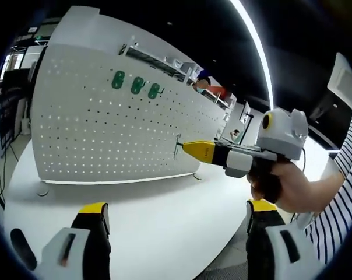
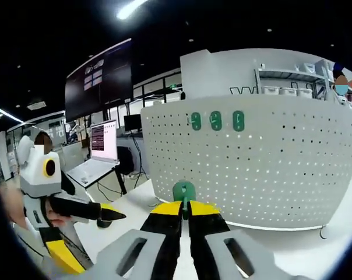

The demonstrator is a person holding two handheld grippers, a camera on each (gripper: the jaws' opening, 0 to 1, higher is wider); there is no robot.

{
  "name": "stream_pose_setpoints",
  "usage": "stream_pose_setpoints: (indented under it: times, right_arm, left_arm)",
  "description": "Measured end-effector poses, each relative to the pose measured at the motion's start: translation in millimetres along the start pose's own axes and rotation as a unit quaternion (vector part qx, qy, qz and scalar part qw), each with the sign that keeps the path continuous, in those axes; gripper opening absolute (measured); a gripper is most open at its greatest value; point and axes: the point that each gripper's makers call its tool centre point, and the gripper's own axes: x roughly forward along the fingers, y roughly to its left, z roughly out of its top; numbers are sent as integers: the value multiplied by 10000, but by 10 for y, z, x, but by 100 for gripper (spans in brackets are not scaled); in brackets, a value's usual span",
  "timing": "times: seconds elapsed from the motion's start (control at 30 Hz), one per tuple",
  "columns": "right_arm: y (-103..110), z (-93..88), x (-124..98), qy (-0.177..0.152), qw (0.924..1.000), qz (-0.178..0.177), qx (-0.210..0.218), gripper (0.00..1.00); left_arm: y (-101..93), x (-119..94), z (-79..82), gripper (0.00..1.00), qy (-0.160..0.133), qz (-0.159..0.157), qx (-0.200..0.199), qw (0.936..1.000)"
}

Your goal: Insert the hook assembly into the mounting plate slot until the hook locks in place.

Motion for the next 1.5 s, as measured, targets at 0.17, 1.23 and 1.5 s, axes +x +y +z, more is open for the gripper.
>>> stream_pose_setpoints:
  times: [0.17, 1.23, 1.5]
  right_arm:
    - [-95, 82, 86, -126, 9998, -155, 42, 0]
    - [-1094, 805, 532, -1045, 9836, -1466, 89, 0]
    - [-1253, 943, 600, -1222, 9787, -1650, 67, 0]
  left_arm:
    - [84, -17, -39, 100, 216, 341, 665, 9970]
    - [302, -54, -58, 98, 79, 417, 132, 9990]
    - [383, -70, -33, 97, 49, 509, 72, 9987]
